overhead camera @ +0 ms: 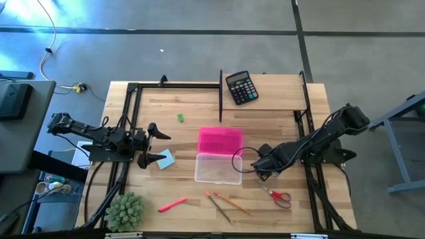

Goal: Pack school essentials
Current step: Put the yellow crayon box into the pink supply box

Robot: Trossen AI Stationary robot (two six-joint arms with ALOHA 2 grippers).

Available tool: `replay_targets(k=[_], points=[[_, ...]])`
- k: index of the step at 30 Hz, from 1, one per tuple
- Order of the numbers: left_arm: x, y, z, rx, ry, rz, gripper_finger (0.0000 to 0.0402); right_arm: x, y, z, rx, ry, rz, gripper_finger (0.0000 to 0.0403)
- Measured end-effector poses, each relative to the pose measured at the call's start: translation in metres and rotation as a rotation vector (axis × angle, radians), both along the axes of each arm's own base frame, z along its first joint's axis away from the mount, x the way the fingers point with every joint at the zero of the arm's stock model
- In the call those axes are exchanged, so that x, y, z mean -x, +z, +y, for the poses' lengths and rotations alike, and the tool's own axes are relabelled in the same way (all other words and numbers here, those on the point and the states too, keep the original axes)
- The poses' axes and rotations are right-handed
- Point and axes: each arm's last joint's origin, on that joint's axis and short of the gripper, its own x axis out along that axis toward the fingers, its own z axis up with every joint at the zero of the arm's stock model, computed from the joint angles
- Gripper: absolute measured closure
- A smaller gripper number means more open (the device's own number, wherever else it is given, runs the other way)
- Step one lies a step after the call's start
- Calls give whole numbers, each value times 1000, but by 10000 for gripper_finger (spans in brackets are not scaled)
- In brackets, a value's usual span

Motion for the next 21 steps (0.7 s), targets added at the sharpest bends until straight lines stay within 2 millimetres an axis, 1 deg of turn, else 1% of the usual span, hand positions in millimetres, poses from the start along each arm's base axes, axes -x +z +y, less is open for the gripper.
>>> replay_targets(k=[9, 13, 17, 19, 21], points=[[0, 0, 0, 0, 0, 2, 2, 0, 0, 0, 0, 1, 0, 263], [0, 0, 0, 0, 0, 2, 2, 0, 0, 0, 1, 4, 0, 300], [0, 0, 0, 0, 0, 2, 2, 0, 0, 0, 2, 5, -1, 320], [0, 0, 0, 2, 0, 2, 2, 0, 1, 0, 3, 7, 0, 323], [0, 0, 0, 1, 0, 2, 2, -2, 6, 1, 1, 14, -7, 323]])
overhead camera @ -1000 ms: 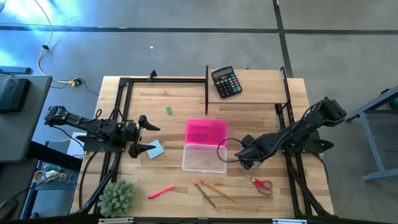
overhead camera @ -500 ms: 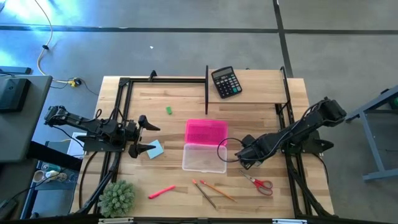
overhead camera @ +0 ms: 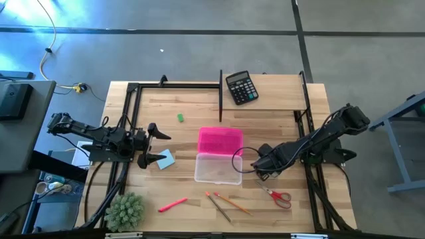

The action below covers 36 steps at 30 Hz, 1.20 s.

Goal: Pack school essentials
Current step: Put the yellow crayon box into the pink supply box

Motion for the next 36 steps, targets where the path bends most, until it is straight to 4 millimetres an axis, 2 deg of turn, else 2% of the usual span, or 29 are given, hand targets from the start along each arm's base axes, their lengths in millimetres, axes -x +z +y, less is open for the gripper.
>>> replay_targets(k=[5, 9, 18, 24, 32, 36], points=[[0, 0, 0, -1, 0, 0, 2, -14, 26, 4, 34, 45, -91, 324], [0, 0, 0, -1, 0, 0, 2, -26, 55, 7, 87, 86, -198, 324], [0, 0, 1, 1, 46, 0, 2, -50, 112, 12, 243, 291, -455, 324], [0, 0, 3, 1, 102, 0, 2, -64, 126, 17, 259, 419, -609, 325], [0, 0, 3, 0, 104, 0, 2, -72, 128, 20, 202, 537, -675, 325], [0, 0, 3, 0, 104, -1, 2, -79, 125, 16, 187, 537, -686, 325]])
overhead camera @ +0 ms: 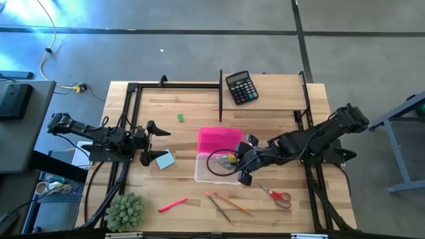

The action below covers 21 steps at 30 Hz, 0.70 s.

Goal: Pack school essentials
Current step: Put the yellow crayon box into the pink supply box

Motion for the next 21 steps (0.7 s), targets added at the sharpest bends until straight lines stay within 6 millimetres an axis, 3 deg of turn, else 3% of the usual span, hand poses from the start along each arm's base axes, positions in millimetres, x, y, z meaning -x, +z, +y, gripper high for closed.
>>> replay_targets(k=[11, 21], points=[[0, 0, 0, -3, -2, 2, 2, -39, -46, -9, -138, 109, 155, 325], [0, 0, 0, 0, 1, 2, 2, -59, -84, -13, -202, 264, 274, 325]])
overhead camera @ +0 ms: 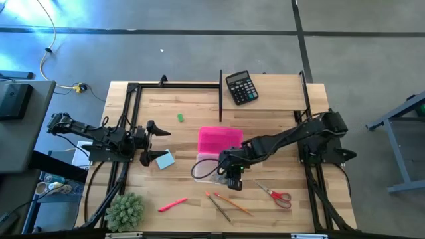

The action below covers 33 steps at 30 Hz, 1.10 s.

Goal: Pack school essentials
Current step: Put the yellow crayon box into the pink supply box

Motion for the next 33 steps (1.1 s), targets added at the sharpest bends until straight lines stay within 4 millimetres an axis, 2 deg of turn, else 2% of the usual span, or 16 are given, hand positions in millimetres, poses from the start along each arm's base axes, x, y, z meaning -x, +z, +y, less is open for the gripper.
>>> replay_targets(k=[3, 15, 26, 33], points=[[0, 0, 0, 0, 0, 0, 2, -4, -7, -6, 12, 15, 14, 325], [0, 0, 0, -3, 0, 1, 2, -4, -9, -23, 9, 59, 44, 321], [0, 0, 0, -3, 0, 1, 2, -4, -9, -24, 31, 74, 33, 254], [0, 0, 0, -1, 0, 1, 2, -5, -8, -32, 31, 47, 36, 238]])
